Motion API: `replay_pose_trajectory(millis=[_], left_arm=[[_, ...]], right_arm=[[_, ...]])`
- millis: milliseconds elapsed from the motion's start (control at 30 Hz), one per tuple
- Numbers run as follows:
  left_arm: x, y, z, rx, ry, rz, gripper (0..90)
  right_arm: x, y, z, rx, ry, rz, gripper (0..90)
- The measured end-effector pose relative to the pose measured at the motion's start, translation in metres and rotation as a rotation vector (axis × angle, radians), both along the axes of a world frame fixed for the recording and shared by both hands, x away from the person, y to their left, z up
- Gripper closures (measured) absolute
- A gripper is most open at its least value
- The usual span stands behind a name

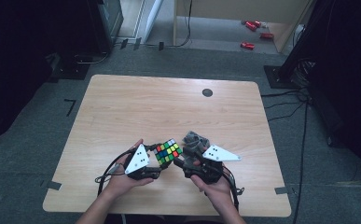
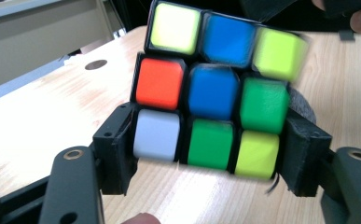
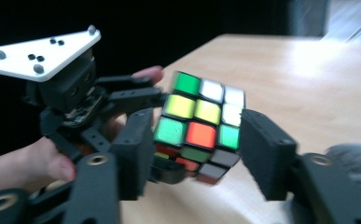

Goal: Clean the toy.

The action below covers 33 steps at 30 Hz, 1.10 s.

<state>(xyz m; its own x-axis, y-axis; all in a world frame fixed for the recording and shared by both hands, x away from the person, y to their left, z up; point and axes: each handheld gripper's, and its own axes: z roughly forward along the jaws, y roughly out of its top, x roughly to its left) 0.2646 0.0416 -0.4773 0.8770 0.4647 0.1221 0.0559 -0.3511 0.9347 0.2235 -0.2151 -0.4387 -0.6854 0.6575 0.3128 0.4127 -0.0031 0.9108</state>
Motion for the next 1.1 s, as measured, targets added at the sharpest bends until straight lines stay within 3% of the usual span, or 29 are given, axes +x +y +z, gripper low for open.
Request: replay_pose_trajectory(millis=[133,200,233,300,367,467,533,667,833,900,933,1033,1100], left_arm=[[0.005,0.004,0.0,-0.028,0.047,-0.002,33.8],[0.007,0.003,-0.004,0.016,0.059,0.017,34.2],[0.007,0.003,-0.006,0.015,0.065,0.024,34.3],[0.008,0.004,-0.005,-0.01,0.085,0.014,34.3],[0.007,0.006,-0.001,-0.036,0.078,0.014,34.3],[0.008,0.01,0.003,-0.076,0.083,0.005,34.4],[0.007,0.011,0.003,-0.074,0.08,0.002,34.4],[0.007,0.011,0.003,-0.083,0.086,0.0,34.4],[0.007,0.012,0.004,-0.079,0.086,0.009,34.4],[0.008,0.013,0.004,-0.09,0.091,0.009,34.4],[0.008,0.013,0.004,-0.092,0.094,0.01,34.3],[0.007,0.013,0.005,-0.095,0.095,0.013,34.4],[0.007,0.013,0.005,-0.098,0.096,0.01,34.4]], right_arm=[[-0.003,-0.004,0.003,-0.045,-0.071,-0.077,56.9],[-0.001,-0.007,0.0,-0.04,-0.058,-0.089,57.7],[0.0,-0.008,-0.002,-0.036,-0.046,-0.094,57.8],[0.001,-0.008,-0.005,-0.036,-0.04,-0.1,57.5],[0.002,-0.008,-0.006,-0.056,-0.045,-0.107,56.4],[0.005,-0.012,-0.007,-0.118,-0.067,-0.17,49.7],[0.009,-0.015,-0.013,-0.215,-0.077,-0.241,46.0],[0.026,-0.024,-0.037,-0.302,0.075,-0.258,37.7],[0.037,-0.024,-0.066,-0.475,0.135,-0.289,34.6],[0.04,-0.024,-0.076,-0.522,0.174,-0.294,33.7],[0.04,-0.023,-0.079,-0.52,0.17,-0.294,35.2],[0.037,-0.021,-0.078,-0.581,0.12,-0.309,60.4],[0.036,-0.021,-0.076,-0.574,0.129,-0.311,69.0]])
